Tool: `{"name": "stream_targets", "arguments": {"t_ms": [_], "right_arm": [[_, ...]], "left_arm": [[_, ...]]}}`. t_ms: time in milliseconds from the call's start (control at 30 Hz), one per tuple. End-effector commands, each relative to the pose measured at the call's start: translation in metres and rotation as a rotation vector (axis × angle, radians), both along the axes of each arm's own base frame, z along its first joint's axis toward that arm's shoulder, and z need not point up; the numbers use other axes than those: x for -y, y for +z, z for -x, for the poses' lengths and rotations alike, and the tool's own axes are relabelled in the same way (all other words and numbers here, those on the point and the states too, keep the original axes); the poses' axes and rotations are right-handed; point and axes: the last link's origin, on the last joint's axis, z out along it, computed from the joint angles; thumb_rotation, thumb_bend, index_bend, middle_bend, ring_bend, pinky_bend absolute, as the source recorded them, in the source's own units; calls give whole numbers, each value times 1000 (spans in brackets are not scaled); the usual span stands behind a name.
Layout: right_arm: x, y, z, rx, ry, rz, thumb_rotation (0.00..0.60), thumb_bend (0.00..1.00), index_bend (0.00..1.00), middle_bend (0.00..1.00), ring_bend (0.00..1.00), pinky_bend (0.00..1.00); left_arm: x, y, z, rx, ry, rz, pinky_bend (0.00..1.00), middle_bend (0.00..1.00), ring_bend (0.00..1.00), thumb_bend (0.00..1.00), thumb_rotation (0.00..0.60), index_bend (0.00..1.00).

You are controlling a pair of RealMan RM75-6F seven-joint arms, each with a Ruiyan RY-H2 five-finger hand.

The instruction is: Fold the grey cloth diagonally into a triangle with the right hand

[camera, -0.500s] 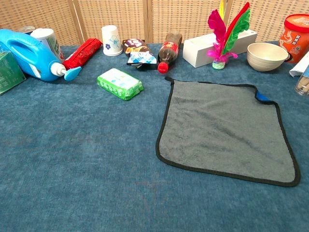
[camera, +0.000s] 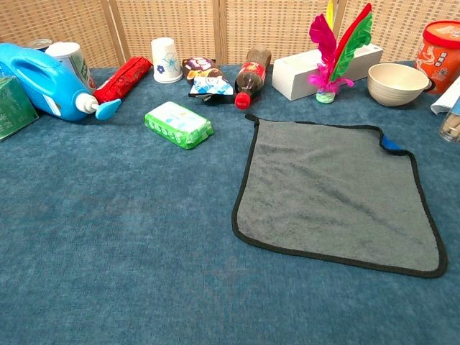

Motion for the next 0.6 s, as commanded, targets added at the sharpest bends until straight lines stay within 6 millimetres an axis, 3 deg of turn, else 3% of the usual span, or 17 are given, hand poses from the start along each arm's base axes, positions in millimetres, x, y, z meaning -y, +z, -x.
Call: {"name": "stream_targets", "arguments": {"t_ms": [33,333,467,600], "right_arm": [[10,-11,-1,1,-4,-25,600,0,189,0,0,0],[43,-43,-23,29,32,-68,600,0,290,0,0,0],[67,-71,-44,62,58,-100,600,0,344,0,0,0],[81,-88,-51,56,55,-102,600,0,365,0,0,0]], "left_arm": [[0,1,1,2,6,-5,0,0,0,214,600,48],[-3,0,2,1,18,-10,0,0,0,214,600,48],[-5,0,3,-3,31,-9,0,0,0,214,600,48],[-6,0,4,-1,38,-12,0,0,0,214,600,48]]}}
